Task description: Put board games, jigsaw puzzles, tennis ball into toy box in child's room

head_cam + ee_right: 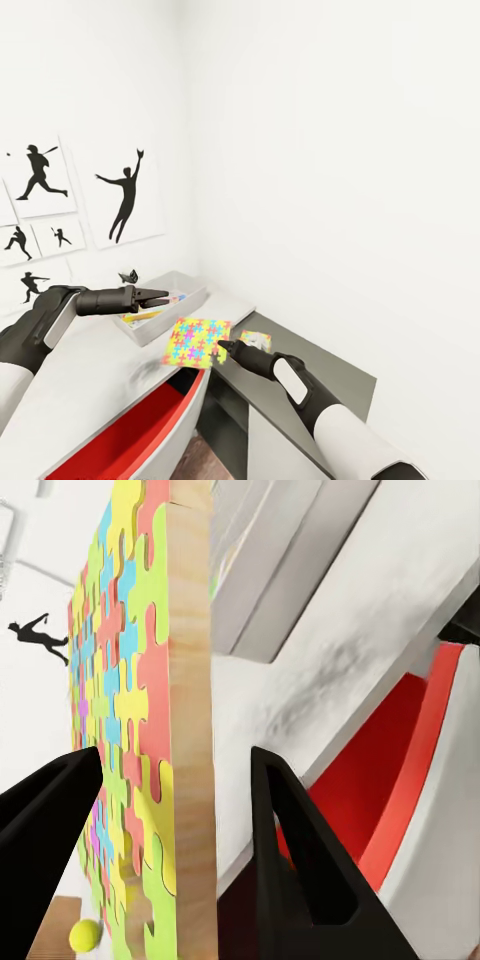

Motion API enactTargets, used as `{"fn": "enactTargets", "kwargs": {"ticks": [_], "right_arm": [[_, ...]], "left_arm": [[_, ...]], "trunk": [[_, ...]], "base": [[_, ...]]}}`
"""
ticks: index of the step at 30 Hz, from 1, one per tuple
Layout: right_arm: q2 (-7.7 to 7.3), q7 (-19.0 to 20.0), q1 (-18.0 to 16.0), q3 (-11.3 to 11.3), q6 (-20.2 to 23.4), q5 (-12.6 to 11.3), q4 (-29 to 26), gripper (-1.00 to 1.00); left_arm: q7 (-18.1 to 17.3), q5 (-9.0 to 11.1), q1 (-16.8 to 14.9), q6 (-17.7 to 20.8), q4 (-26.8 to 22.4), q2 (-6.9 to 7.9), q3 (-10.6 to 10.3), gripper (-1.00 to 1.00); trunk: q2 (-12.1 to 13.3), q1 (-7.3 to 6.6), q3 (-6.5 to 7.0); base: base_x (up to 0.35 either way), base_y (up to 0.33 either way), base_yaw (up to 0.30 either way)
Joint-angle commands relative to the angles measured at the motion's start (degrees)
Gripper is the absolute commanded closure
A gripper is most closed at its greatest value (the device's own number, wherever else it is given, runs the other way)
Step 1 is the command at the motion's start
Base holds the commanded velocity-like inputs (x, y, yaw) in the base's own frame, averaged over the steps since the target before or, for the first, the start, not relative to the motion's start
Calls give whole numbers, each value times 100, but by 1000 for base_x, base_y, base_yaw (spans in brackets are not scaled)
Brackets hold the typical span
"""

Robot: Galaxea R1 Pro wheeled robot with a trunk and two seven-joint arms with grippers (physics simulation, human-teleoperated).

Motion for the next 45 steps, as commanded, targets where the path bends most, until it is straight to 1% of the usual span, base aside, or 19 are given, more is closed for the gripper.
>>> {"fn": "enactTargets", "kwargs": {"ticks": [1, 18, 45], "right_arm": [[0, 2, -1, 2, 21, -22, 1, 100], [0, 2, -1, 2, 17, -22, 6, 100], [0, 2, -2, 1, 15, -27, 11, 100]], "left_arm": [[-12, 17, -4, 48, 3, 6, -15, -100], [-12, 18, -6, 49, 3, 13, 18, -100], [0, 20, -4, 35, 3, 13, 4, -100]], "trunk": [[-4, 2, 4], [-4, 2, 121], [-4, 2, 305]], "base": [[0, 0, 207], [0, 0, 207], [0, 0, 207]]}}
